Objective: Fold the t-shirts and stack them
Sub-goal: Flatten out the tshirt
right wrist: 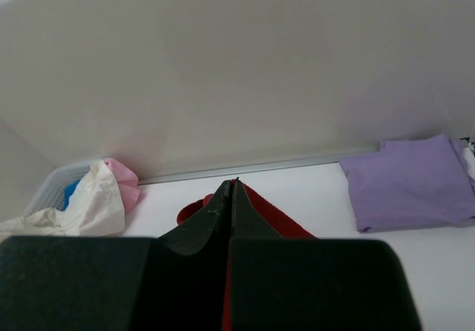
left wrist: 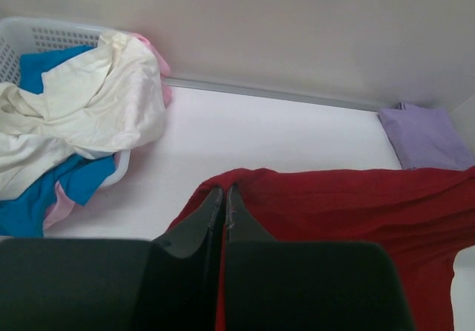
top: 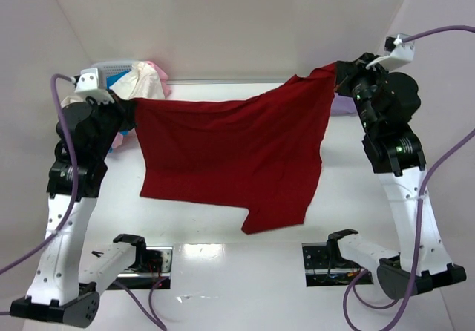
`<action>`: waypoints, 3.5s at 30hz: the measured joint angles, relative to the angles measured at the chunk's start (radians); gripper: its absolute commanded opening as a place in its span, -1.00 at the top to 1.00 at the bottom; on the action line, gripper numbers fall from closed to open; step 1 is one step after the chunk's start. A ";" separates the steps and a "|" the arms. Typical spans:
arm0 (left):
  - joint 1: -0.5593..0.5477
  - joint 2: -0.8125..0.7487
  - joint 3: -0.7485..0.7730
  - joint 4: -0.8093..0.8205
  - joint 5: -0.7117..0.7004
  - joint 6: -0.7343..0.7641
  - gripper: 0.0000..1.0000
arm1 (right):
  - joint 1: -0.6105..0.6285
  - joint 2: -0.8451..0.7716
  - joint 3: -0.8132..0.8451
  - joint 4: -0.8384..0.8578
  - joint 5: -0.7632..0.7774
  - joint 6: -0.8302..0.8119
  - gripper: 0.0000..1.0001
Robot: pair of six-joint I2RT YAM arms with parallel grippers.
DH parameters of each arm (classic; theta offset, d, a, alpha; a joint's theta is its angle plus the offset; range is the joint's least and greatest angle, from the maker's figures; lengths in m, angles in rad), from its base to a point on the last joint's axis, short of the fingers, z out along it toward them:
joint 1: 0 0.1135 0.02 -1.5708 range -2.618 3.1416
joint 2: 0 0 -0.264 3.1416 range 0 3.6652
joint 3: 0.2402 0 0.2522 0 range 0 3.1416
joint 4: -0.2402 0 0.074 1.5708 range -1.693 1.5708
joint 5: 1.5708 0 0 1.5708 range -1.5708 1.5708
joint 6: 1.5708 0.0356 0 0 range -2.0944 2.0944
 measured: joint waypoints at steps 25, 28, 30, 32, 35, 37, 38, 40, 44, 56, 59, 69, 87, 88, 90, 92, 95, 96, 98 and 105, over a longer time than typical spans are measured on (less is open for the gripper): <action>0.004 0.495 -0.018 0.185 0.012 0.026 1.00 | -0.009 0.285 -0.140 0.181 0.044 -0.008 1.00; 0.021 0.620 0.053 0.189 0.027 0.026 1.00 | -0.025 0.376 -0.129 0.222 0.049 -0.005 1.00; 0.032 0.729 0.130 0.204 0.031 0.026 1.00 | -0.032 0.426 -0.120 0.235 0.052 -0.004 1.00; 0.039 0.862 0.243 0.220 0.034 0.027 1.00 | -0.045 0.529 -0.083 0.249 0.053 -0.003 1.00; 0.041 0.967 0.338 0.220 0.028 0.027 1.00 | -0.057 0.621 -0.041 0.253 0.055 0.003 1.00; 0.042 1.046 0.406 0.229 0.026 0.027 1.00 | -0.066 0.698 0.008 0.266 0.056 0.006 1.00; 0.043 1.067 0.421 0.233 0.025 0.027 1.00 | -0.067 0.706 0.012 0.270 0.057 0.007 1.00; 0.050 1.114 0.457 0.225 0.024 0.027 1.00 | -0.073 0.747 0.043 0.277 0.061 0.011 1.00; 0.062 1.246 0.631 0.219 0.017 0.047 1.00 | -0.076 0.835 0.147 0.294 0.067 0.014 1.00; 0.069 1.274 0.685 0.202 -0.033 0.052 1.00 | -0.076 1.045 0.371 0.297 0.004 0.013 0.92; 0.071 1.274 0.685 0.203 -0.034 0.051 1.00 | -0.076 1.116 0.486 0.288 -0.034 0.013 1.00; 0.089 1.274 0.677 0.203 -0.035 0.048 1.00 | -0.076 1.209 0.641 0.275 -0.073 -0.008 1.00; 0.178 1.274 0.590 0.227 -0.052 0.019 1.00 | -0.103 1.266 0.682 0.241 -0.015 -0.021 1.00; 0.180 1.274 0.591 0.226 -0.045 0.019 1.00 | -0.103 1.266 0.682 0.241 -0.017 -0.020 1.00; 0.187 1.276 0.602 0.224 -0.019 0.021 1.00 | -0.103 1.266 0.682 0.240 -0.024 -0.018 1.00; 0.190 1.280 0.622 0.224 0.012 0.023 1.00 | -0.103 1.266 0.677 0.238 -0.031 -0.013 1.00; 0.190 1.282 0.643 0.224 0.068 0.026 1.00 | -0.104 1.264 0.638 0.244 -0.058 -0.008 1.00; 0.190 1.282 0.647 0.225 0.090 0.027 1.00 | -0.104 1.264 0.632 0.242 -0.062 -0.006 1.00; 0.189 1.282 0.651 0.225 0.117 0.028 1.00 | -0.104 1.243 0.561 0.249 -0.092 -0.001 1.00; 0.180 1.277 0.628 0.220 0.159 0.051 1.00 | -0.097 1.049 0.224 0.280 -0.171 0.023 1.00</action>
